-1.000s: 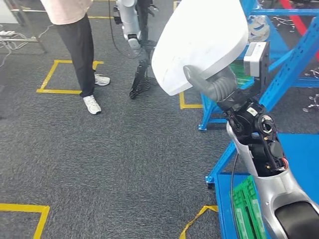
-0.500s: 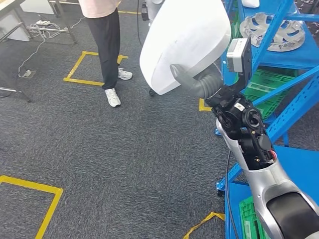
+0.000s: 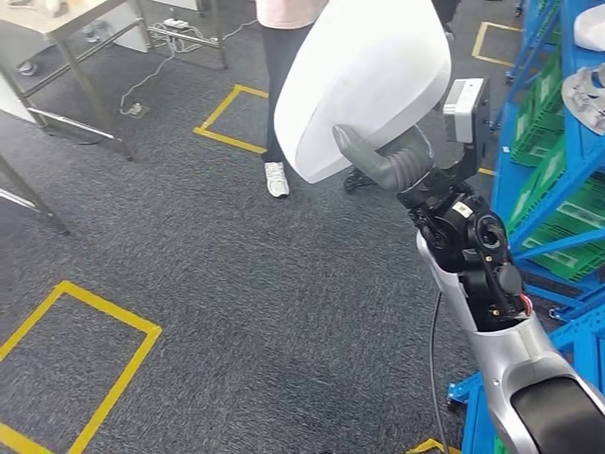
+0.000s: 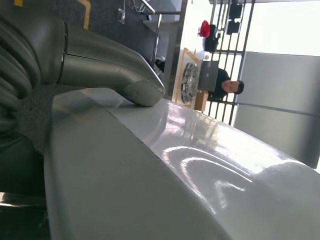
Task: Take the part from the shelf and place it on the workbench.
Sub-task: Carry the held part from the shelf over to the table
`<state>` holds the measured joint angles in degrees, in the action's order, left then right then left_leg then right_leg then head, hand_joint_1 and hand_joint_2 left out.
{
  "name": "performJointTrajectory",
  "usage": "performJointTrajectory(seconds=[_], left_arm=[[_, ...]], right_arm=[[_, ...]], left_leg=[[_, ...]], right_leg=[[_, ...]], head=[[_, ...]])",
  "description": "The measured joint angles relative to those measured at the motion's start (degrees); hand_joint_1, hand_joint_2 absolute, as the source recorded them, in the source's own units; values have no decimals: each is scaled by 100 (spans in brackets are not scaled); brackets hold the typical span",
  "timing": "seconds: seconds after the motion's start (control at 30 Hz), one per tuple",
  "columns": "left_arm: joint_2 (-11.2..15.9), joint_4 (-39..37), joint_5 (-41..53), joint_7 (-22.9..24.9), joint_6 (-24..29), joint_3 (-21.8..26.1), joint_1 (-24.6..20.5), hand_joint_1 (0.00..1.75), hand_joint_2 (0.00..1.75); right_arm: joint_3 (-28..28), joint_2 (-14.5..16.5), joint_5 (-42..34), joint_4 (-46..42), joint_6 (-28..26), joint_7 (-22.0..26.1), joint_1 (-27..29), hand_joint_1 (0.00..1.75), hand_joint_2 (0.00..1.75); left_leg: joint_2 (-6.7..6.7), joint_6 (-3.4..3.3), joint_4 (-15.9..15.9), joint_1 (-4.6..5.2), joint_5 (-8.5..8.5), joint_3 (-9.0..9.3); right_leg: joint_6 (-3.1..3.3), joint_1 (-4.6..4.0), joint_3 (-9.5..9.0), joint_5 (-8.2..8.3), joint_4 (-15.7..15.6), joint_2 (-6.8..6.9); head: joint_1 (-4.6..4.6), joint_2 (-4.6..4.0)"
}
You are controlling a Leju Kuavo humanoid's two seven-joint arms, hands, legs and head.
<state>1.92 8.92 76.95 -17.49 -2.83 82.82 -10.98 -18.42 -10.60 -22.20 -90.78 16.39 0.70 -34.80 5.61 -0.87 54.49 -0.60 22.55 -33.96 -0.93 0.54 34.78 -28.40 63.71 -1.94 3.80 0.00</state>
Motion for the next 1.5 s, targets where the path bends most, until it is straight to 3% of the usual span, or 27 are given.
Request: performJointTrajectory(seconds=[0.03, 0.1, 0.17, 0.23, 0.3, 0.37, 0.4, 0.43, 0.5, 0.57, 0.6, 0.7, 0.77, 0.83, 0.87, 0.9, 0.93, 1.0, 1.07, 1.13, 1.2, 1.27, 1.33, 1.4, 1.43, 1.47, 1.5], left_arm=[[-5, 0, 5, 1, -13, 0, -4, 0, 0], [-9, 0, 14, 7, -38, 0, -2, 0, 0], [1, 0, 25, 20, -65, 0, 21, 0, 0], [17, -1, 33, 28, -84, 0, 38, 0, 0], [36, -2, 36, 32, -91, 0, 25, 0, 0], [45, -2, 37, 35, -107, 0, 12, 0, 0], [45, -2, 39, 35, -116, 0, 15, 0, 0], [47, -2, 40, 35, -125, 0, 19, 0, 0], [61, -2, 42, 35, -131, 0, 21, 0, 0], [77, -2, 42, 35, -136, 0, 5, 0, 0], [80, -2, 43, 35, -140, 0, -1, 0, 0], [83, -2, 45, 35, -148, 0, 8, 0, 0], [85, -2, 50, 35, -149, 0, 5, 0, 0], [86, -2, 56, 35, -151, 0, -8, 0, 0], [85, -2, 58, 35, -153, 0, -10, 0, 0], [83, -2, 60, 35, -156, 0, -8, 0, 0], [80, -2, 62, 35, -159, 0, -6, 0, 0], [74, -2, 63, 35, -163, 0, -6, 0, 0], [60, -2, 63, 36, -163, 0, -16, 0, 0], [50, -2, 64, 37, -163, 0, -15, 0, 0], [50, -3, 67, 37, -166, 0, 10, 0, 0], [55, -4, 70, 37, -166, 0, 13, 0, 0], [68, -4, 70, 36, -163, 0, -9, 0, 0], [67, -5, 74, 37, -162, 0, -14, 0, 0], [63, -6, 75, 37, -163, 0, -11, 0, 0], [62, -6, 77, 37, -163, 0, -8, 0, 0], [67, -5, 77, 37, -163, 0, -8, 0, 0]], right_arm=[[-3, 0, -2, 7, 12, 0, -3, 175, 175], [-20, 3, -4, 22, 27, -9, -4, 175, 175], [-47, 21, -8, 35, 30, -19, -3, 175, 175], [-69, 49, -12, 46, 30, -19, -4, 175, 175], [-75, 61, -23, 55, 29, -17, 4, 175, 175], [-78, 61, -32, 60, 29, -17, 35, 175, 175], [-82, 61, -33, 62, 30, -19, 55, 175, 175], [-87, 61, -33, 63, 31, -19, 70, 175, 175], [-93, 61, -36, 64, 29, -20, 77, 175, 175], [-90, 61, -40, 62, 25, -24, 62, 175, 175], [-89, 61, -43, 62, 21, -26, 54, 175, 175], [-92, 61, -73, 61, 17, -26, 43, 175, 175], [-90, 60, -107, 60, 13, -13, 48, 175, 175], [-83, 56, -124, 67, 7, -2, 73, 175, 175], [-81, 55, -125, 75, 2, -1, 97, 175, 175], [-81, 55, -125, 84, -4, -1, 124, 175, 175], [-81, 55, -125, 90, -9, -1, 146, 175, 175], [-80, 55, -125, 95, -20, 1, 161, 175, 175], [-78, 54, -125, 97, -23, 4, 163, 175, 175], [-78, 54, -125, 101, -25, 5, 167, 175, 175], [-80, 55, -125, 103, -27, 8, 162, 175, 175], [-81, 55, -125, 103, -28, 13, 158, 175, 175], [-77, 54, -125, 105, -30, 17, 159, 175, 175], [-78, 52, -125, 110, -31, 16, 171, 175, 175], [-81, 52, -125, 110, -29, 14, 178, 175, 175], [-83, 52, -125, 111, -28, 14, 183, 175, 175], [-83, 52, -125, 110, -29, 14, 182, 175, 175]], left_leg=[[79, 12, 5, 3, 1, -1], [224, 59, 10, -9, -15, -44], [340, 131, -5, -18, -48, -90], [108, 192, 133, 11, 50, -174], [-307, 235, 734, 28, 375, -467], [-472, 276, 1487, 5, 666, -841], [-500, 294, 1649, -10, 682, -921], [-526, 309, 1576, -25, 595, -881], [-685, 326, 856, -45, 245, -485], [-892, 289, 178, -21, 28, -112], [-935, 252, 32, -7, 5, -33], [-752, 118, 2, 3, 16, -23], [-629, 40, -16, -23, 3, -5], [-501, -5, -20, -28, -2, -1], [-428, -14, -18, -22, -1, 1], [-345, -17, -16, -14, 0, 5], [-260, -18, -14, -5, 2, 13], [-93, -15, -10, 1, 5, 35], [55, 7, 0, 6, 6, 30], [197, 65, -1, -13, -14, -15], [272, 137, -10, -24, -36, -52], [-22, 194, 218, 9, 112, -174], [-408, 241, 929, 14, 472, -528], [-507, 282, 1638, -15, 711, -888], [-520, 297, 1715, -27, 681, -930], [-539, 306, 1533, -37, 545, -838], [-603, 309, 1141, -44, 345, -631]], right_leg=[[33, 6, -151, 187, -378, -142], [70, 2, -349, 295, -809, -306], [95, 8, -423, 265, -908, -178], [144, 36, -470, 297, -987, -10], [180, 34, -497, 314, -1032, 163], [190, 22, -493, 309, -1033, 329], [187, 22, -491, 305, -1032, 412], [182, 23, -492, 299, -1030, 490], [149, 23, -503, 275, -1018, 632], [89, -8, -518, 232, -991, 746], [58, -29, -530, 211, -983, 798], [-29, -26, -573, 145, -966, 894], [-76, 11, -451, -86, -646, 647], [-95, 25, -92, -478, 152, 328], [-97, 23, 108, -622, 561, 263], [-91, 19, 248, -661, 812, 229], [-75, 16, 287, -577, 829, 211], [-13, 6, 59, -112, 191, 94], [47, 8, -247, 245, -567, -193], [70, 3, -395, 279, -864, -309], [91, 13, -465, 278, -945, -158], [137, 41, -514, 314, -1021, 8], [166, 42, -530, 324, -1053, 176], [170, 39, -525, 317, -1051, 342], [169, 41, -526, 310, -1049, 421], [161, 44, -530, 300, -1046, 496], [146, 45, -541, 285, -1039, 566]], head=[[6, 0], [12, 0], [13, 0], [-30, 0], [-110, 0], [-179, 0], [-209, 0], [-234, 0], [-267, 0], [-281, 0], [-270, 0], [-218, 0], [-190, 0], [-114, 0], [-74, 0], [-44, 0], [-24, 0], [14, 0], [26, 0], [23, 0], [30, 0], [-32, 0], [-115, 0], [-177, 0], [-205, 0], [-231, 0], [-247, 0]])
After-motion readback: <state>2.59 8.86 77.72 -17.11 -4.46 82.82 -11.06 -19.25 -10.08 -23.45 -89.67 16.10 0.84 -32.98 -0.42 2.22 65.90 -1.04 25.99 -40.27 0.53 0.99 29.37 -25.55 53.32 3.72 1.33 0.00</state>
